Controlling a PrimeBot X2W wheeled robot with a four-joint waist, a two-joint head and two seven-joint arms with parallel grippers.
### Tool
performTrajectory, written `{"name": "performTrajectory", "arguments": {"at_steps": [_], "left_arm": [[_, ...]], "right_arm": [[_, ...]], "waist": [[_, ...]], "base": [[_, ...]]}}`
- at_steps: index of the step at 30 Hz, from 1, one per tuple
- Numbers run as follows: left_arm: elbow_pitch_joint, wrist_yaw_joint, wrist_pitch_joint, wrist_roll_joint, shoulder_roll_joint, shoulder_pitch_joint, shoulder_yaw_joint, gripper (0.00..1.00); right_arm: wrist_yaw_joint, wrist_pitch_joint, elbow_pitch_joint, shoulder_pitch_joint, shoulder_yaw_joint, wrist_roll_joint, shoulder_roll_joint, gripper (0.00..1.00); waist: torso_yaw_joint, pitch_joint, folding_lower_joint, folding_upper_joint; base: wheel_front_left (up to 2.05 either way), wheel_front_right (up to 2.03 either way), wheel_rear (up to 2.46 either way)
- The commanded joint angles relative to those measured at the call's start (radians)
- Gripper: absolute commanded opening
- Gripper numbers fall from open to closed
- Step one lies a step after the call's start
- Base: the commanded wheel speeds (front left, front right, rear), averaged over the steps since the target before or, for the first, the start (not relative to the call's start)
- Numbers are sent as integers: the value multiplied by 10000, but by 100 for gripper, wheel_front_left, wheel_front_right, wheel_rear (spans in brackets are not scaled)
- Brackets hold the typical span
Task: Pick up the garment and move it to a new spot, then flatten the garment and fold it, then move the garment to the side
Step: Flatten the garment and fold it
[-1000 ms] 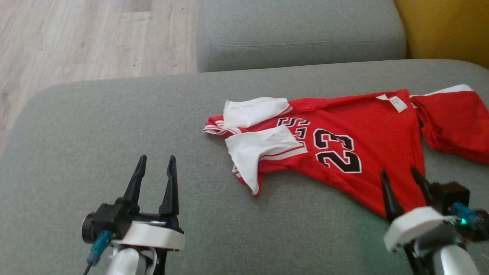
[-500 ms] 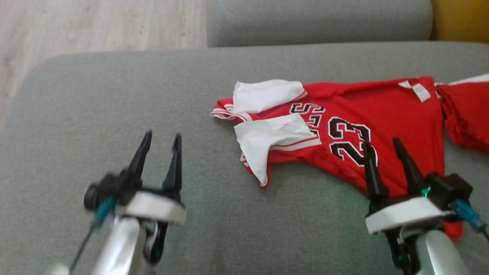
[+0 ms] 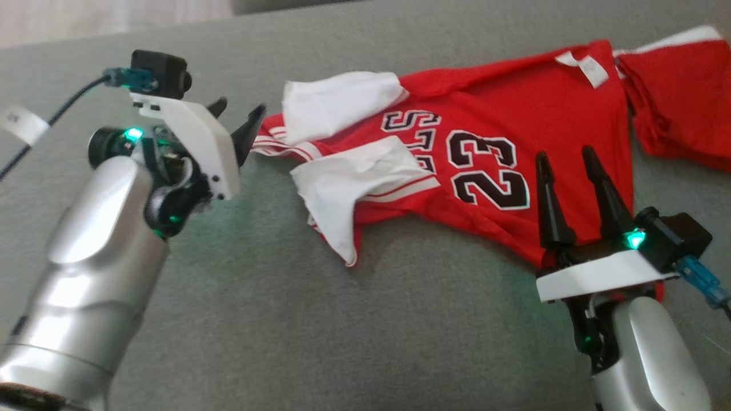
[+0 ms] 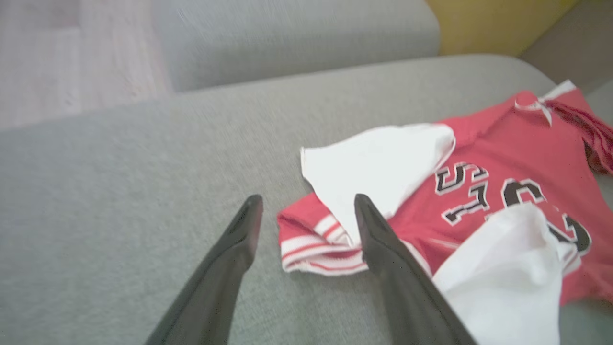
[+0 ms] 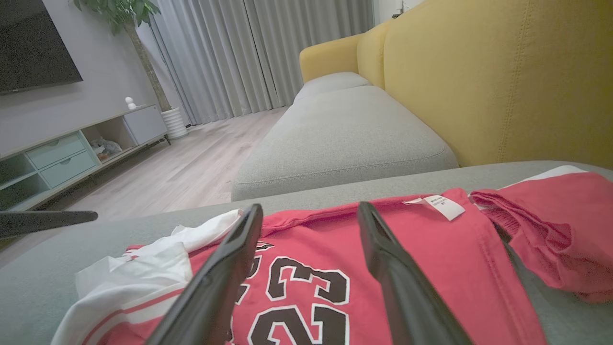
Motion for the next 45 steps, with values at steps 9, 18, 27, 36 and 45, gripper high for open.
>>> {"name": "performTrajectory", "arguments": {"at_steps": [9, 18, 27, 36, 45], "left_arm": [[186, 16, 2152, -1780, 1466, -1035, -985, 100], [404, 16, 2388, -2177, 1740, -1238, -1597, 0], [710, 16, 113, -1527, 2167, -2120, -1846, 0], [1736, 16, -2501, 54, 2464, -3682, -2231, 0], [3124, 83, -4294, 643, 1905, -3994, -2639, 100]], "right_arm": [[-9, -476, 106, -638, 386, 235, -26, 100], [-9, -658, 294, -791, 410, 275, -26, 100], [-9, -777, 443, -907, 438, 309, -26, 100], [-9, -842, 579, -1001, 577, 351, -26, 100], [-9, -859, 832, -896, 574, 342, -26, 100]], "waist": [[-879, 834, -3, 0], [-961, 984, -3, 0], [-977, 1086, -3, 0], [-1034, 1105, -3, 0], [-817, 821, -3, 0]], "base": [[0, 0, 0], [0, 0, 0], [0, 0, 0], [0, 0, 0], [0, 0, 0]]}}
